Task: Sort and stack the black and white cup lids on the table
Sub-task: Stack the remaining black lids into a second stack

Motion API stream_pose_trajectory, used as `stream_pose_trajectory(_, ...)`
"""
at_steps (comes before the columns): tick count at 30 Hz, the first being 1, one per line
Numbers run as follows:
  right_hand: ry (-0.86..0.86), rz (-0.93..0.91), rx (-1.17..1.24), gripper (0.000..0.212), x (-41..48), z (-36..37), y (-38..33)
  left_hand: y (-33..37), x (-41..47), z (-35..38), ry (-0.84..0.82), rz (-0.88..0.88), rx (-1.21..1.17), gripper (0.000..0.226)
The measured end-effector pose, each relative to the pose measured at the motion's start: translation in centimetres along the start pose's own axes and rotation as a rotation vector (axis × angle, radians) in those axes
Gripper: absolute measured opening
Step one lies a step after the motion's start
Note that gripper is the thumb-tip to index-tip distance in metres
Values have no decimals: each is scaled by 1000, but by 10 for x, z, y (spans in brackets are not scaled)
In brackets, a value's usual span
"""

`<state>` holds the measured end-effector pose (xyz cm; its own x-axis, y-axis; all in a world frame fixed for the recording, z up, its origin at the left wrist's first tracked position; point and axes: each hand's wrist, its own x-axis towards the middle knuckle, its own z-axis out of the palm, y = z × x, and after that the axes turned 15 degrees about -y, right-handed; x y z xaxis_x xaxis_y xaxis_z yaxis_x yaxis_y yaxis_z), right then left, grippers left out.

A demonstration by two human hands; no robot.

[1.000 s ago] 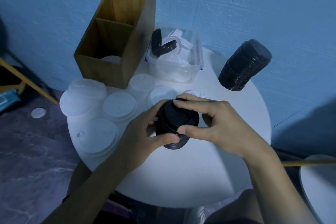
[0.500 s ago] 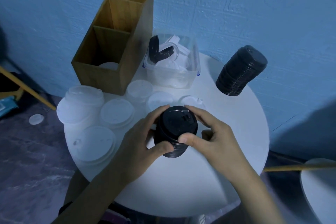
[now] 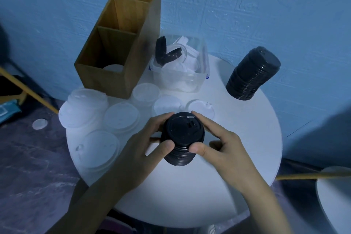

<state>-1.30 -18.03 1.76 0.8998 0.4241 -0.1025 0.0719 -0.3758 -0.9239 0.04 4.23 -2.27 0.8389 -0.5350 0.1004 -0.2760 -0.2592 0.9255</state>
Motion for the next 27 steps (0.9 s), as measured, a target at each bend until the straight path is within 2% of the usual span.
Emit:
stream_pose_trajectory(4, 18, -32, -23, 63, -2, 2, -1, -3, 0, 2, 2, -17, 18, 60)
stream_pose_trajectory(8, -53, -23, -40, 59, 3, -8, -6, -6, -1, 7, 42, -22, -4, 68)
stream_pose_trajectory(10, -143, -39, -21, 52, 9, -23, -8, -3, -1, 7, 62, -7, -21, 65)
stream_pose_trajectory(12, -163, -85, 24, 39, 22, -38, -15, -3, 0, 5, 95, 0, -33, 64)
stream_pose_trajectory(15, 37, -121, -13, 18, 57, -57, -31, -4, 2, 4, 141, 1, -28, 62)
stream_pose_trajectory(18, 173, -169, -237, 11, 112, -71, -42, -3, 2, 4, 147, -1, -22, 62)
stream_pose_trajectory(22, 216, -155, -598, 24, 180, -78, -52, -2, 2, 2, 139, -9, -31, 64)
stream_pose_trajectory(27, 42, -15, -985, 77, 238, -73, -50, -3, 2, 1, 135, -27, -11, 67)
